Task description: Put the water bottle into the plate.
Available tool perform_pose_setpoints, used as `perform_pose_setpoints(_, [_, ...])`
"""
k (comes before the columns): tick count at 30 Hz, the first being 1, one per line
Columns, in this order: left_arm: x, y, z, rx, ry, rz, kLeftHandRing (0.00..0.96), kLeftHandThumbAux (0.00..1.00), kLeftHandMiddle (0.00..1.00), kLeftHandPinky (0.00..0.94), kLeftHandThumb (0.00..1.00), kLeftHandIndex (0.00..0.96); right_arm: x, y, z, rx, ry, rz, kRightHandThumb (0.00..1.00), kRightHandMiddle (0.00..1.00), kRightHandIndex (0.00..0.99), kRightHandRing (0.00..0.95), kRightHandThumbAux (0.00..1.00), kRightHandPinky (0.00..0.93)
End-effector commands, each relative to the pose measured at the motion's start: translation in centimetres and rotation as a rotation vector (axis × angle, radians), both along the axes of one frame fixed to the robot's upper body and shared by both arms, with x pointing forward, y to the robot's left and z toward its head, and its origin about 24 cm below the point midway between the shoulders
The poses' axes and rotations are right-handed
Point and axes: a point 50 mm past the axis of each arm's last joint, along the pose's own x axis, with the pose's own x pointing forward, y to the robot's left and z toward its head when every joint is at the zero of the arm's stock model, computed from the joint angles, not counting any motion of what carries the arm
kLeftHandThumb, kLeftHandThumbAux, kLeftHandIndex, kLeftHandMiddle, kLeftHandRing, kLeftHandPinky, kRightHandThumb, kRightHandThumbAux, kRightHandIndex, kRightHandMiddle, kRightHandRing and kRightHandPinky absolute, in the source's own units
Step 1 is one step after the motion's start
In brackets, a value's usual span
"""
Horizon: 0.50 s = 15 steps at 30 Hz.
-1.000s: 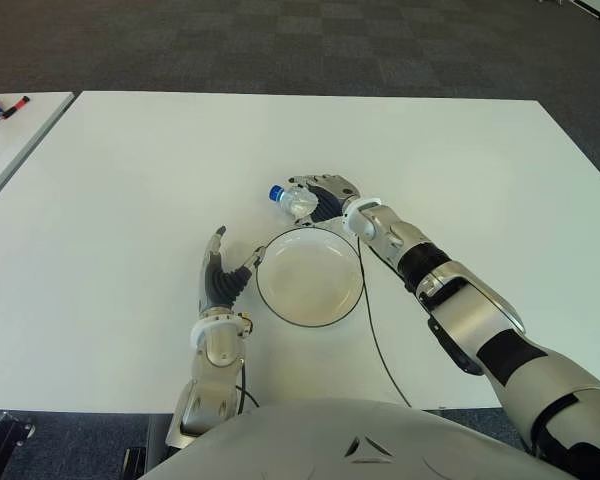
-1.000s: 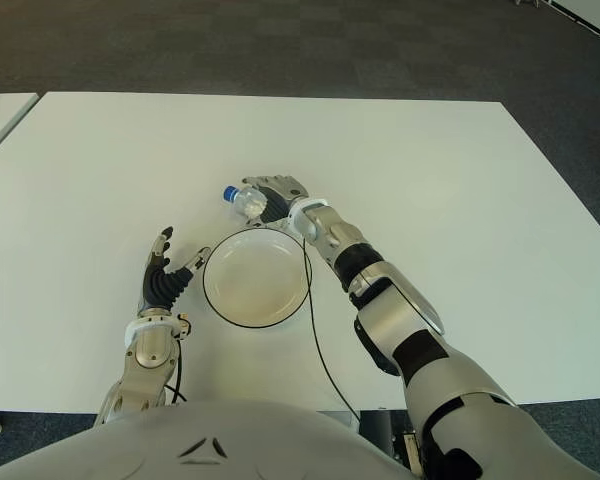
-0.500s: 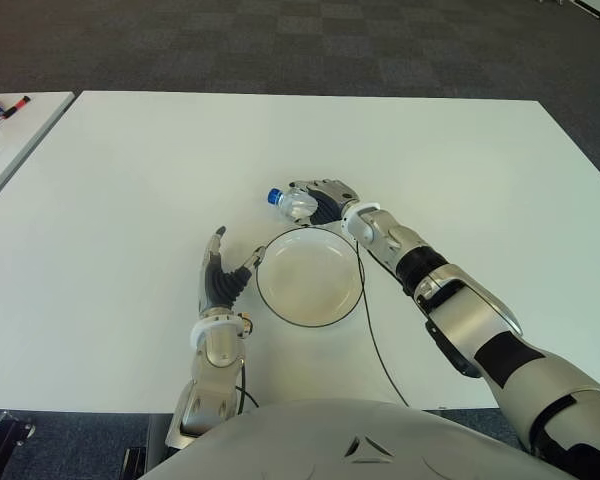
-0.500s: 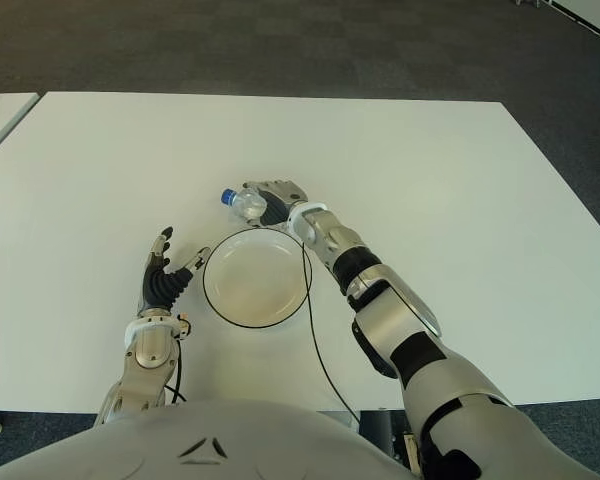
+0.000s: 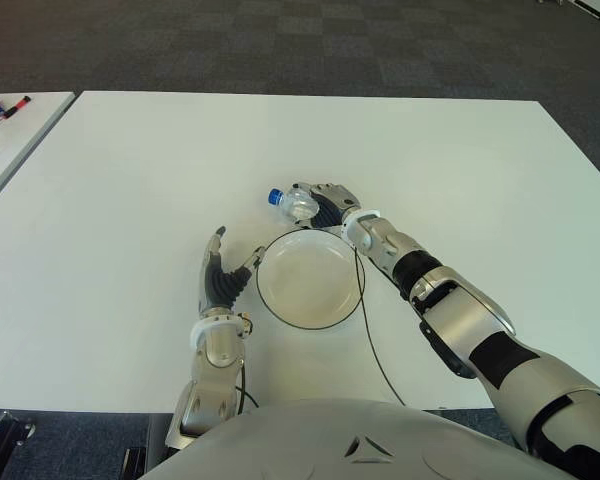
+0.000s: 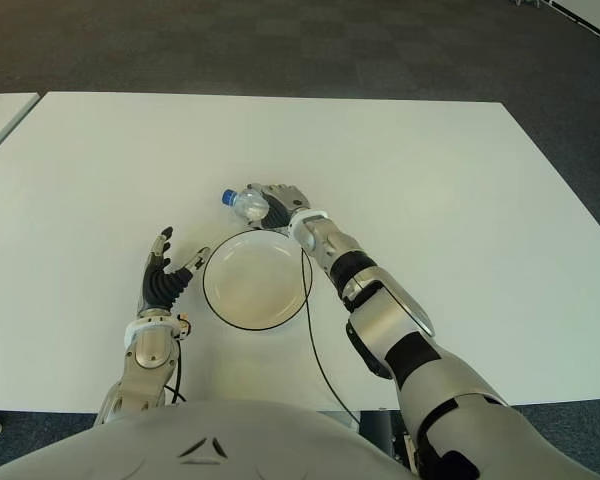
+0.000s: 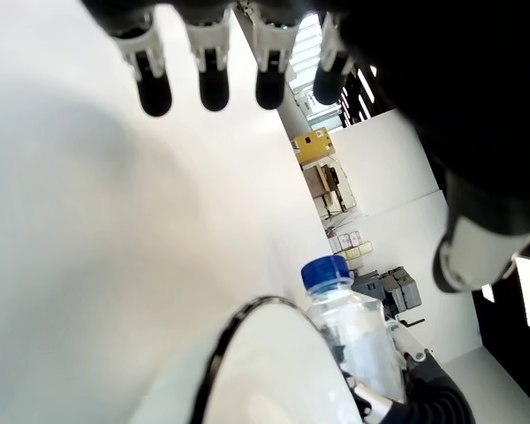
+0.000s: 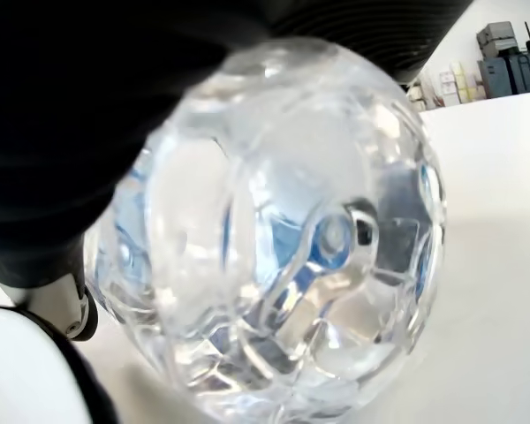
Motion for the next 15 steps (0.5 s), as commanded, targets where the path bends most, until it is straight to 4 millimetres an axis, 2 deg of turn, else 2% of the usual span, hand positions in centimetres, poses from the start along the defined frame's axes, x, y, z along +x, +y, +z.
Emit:
perform_pose_setpoints(1, [0.03, -1.79, 0.75, -0.065, -0.032, -0.004, 0.084, 0.588, 0.073, 0.121, 0.186, 0.055, -0.57, -0.29, -1.13, -0.011, 0.048, -0.007, 0.295, 0.296, 0.098, 0.363, 0.577, 0.420])
perform_pose_setpoints(15, [-0.08, -1.73, 0.80, -0.085, -0.048, 0.013, 0.086, 0.591, 0.078, 0.123, 0.202, 0.065, -0.93, -0.36, -1.45, 0.006, 0.039, 0.017, 0.298, 0.311, 0.104, 0.379, 0.583, 0.432])
